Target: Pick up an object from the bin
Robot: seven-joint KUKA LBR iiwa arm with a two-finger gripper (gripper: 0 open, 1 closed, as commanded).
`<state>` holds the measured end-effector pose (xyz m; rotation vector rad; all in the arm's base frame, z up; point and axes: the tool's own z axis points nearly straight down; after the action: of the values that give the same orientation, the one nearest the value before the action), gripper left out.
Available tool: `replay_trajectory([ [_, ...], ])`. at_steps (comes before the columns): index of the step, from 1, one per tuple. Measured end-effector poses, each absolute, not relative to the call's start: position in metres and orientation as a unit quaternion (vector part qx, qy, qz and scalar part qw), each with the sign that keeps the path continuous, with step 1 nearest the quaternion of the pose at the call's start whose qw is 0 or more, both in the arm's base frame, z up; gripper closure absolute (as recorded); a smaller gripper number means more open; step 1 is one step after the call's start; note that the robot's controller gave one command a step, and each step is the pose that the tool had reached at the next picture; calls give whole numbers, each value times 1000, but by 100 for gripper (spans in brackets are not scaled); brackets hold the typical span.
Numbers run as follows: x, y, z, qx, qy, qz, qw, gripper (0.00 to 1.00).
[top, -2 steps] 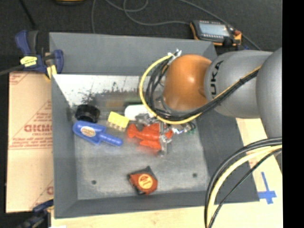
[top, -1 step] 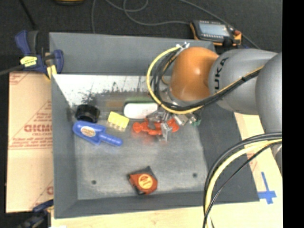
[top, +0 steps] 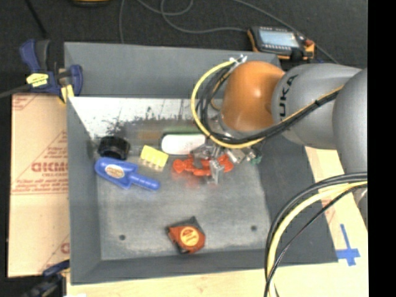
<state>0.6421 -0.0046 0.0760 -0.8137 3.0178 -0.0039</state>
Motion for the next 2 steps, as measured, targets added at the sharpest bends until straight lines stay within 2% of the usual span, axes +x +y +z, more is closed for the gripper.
replay_trajectory([
  [1,642,2,124,-264,965,0,0,100],
  [2,626,4,191,-269,963,0,0,100],
])
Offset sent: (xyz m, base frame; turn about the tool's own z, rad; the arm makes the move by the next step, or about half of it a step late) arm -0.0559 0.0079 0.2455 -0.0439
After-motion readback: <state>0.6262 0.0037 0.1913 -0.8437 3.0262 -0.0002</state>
